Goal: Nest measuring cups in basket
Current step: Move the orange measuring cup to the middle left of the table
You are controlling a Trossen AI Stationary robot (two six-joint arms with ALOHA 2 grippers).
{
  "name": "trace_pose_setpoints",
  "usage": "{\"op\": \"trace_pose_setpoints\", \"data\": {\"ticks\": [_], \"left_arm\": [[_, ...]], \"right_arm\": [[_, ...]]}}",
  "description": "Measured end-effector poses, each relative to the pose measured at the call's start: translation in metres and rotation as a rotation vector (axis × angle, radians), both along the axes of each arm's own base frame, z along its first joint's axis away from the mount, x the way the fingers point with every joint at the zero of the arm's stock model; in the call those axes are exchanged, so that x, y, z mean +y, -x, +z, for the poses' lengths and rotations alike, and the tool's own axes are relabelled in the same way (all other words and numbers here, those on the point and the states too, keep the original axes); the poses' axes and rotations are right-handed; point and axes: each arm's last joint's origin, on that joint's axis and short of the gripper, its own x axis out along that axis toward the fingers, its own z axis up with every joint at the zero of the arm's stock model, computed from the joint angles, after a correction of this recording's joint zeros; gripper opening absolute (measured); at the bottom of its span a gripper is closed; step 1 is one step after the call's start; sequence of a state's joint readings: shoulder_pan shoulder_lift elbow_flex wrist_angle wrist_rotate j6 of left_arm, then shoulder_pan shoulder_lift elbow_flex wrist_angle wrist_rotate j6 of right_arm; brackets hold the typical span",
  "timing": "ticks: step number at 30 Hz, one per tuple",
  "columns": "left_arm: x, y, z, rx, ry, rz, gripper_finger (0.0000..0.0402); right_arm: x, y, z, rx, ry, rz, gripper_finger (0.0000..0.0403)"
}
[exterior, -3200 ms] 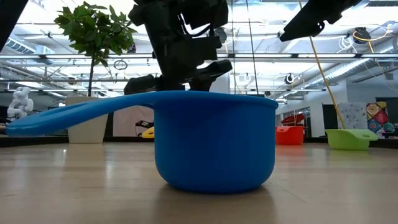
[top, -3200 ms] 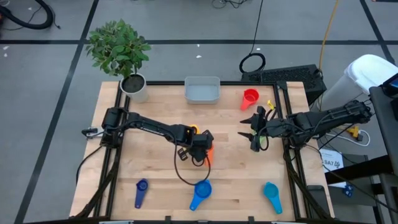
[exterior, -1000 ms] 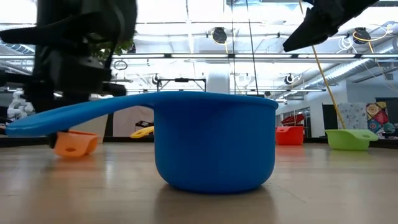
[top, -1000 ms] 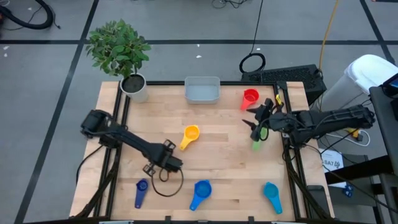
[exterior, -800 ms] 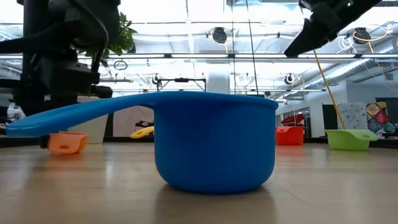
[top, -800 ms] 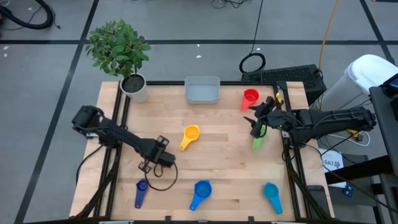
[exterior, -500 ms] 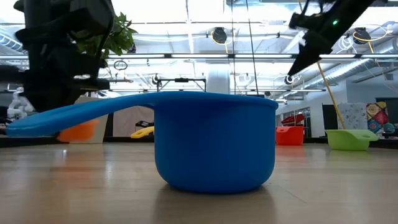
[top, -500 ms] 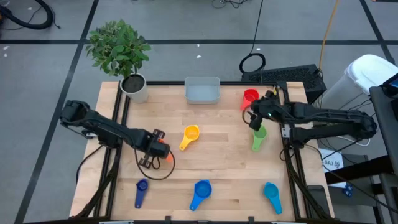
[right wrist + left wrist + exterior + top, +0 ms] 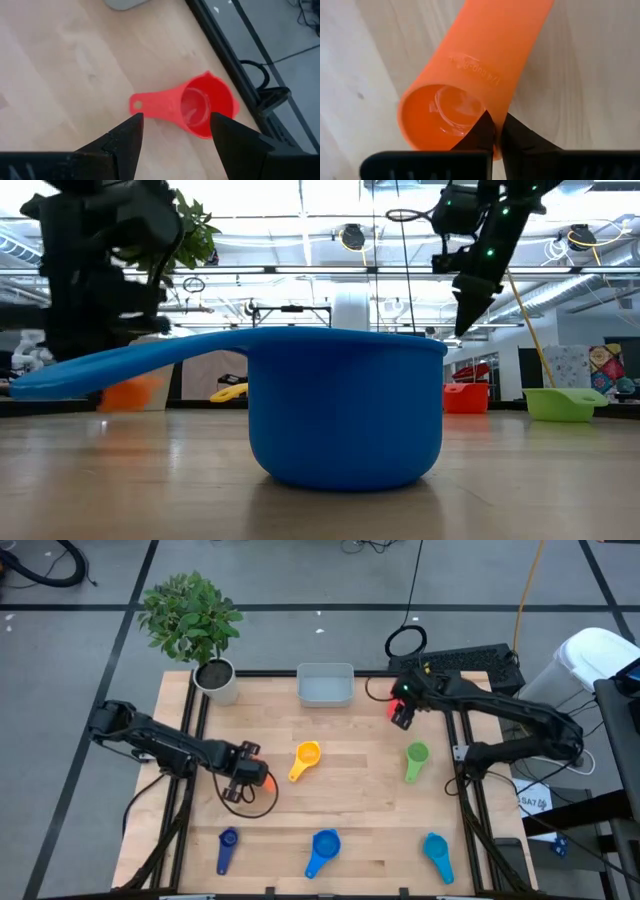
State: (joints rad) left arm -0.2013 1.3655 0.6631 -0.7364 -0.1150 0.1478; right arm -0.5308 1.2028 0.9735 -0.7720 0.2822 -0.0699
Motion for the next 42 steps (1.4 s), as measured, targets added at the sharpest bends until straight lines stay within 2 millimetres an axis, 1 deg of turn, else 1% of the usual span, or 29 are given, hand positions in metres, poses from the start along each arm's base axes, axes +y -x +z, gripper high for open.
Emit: {"op": "trace_pose_setpoints", "data": {"ticks": [4, 8, 10, 15, 19, 25, 29, 33, 37, 42], "left_arm": [[-0.002, 0.007, -0.009, 0.024, 0.016, -0.016, 0.0024], [-0.007, 0.004, -0.008, -0.01, 0.03, -0.038, 0.001], [-0.01, 0.002, -0.008, -0.027, 0.041, -0.044, 0.001], [-0.013, 0.002, -0.008, -0.039, 0.056, -0.052, 0.0036], [-0.013, 0.002, -0.008, -0.039, 0.057, -0.047, 0.0042], [-0.013, 0.0, -0.007, -0.054, 0.053, -0.044, 0.0022], [-0.013, 0.0, -0.007, -0.061, 0.055, -0.042, 0.0023], [-0.014, 0.0, -0.007, -0.061, 0.059, -0.042, 0.0053], [-0.014, 0.0, -0.007, -0.062, 0.06, -0.041, 0.0093], [-0.014, 0.0, -0.007, -0.063, 0.061, -0.034, 0.0131]], "right_arm": [[-0.015, 0.003, -0.004, -0.019, -0.034, -0.04, 0.0224], [-0.031, 0.006, -0.014, 0.015, -0.067, -0.063, 0.0224], [-0.038, 0.007, -0.02, 0.038, -0.084, -0.081, 0.0224], [-0.052, 0.009, -0.035, 0.083, -0.146, -0.11, 0.0224], [-0.056, 0.013, -0.042, 0.146, -0.172, -0.084, 0.0224], [-0.055, 0.016, -0.04, 0.186, -0.172, -0.025, 0.0224], [-0.053, 0.018, -0.041, 0.222, -0.178, 0.028, 0.0224], [-0.052, 0.018, -0.041, 0.248, -0.178, 0.078, 0.0224], [-0.052, 0.017, -0.041, 0.22, -0.19, 0.097, 0.0224], [-0.053, 0.015, -0.041, 0.201, -0.185, 0.109, 0.0224]]}}
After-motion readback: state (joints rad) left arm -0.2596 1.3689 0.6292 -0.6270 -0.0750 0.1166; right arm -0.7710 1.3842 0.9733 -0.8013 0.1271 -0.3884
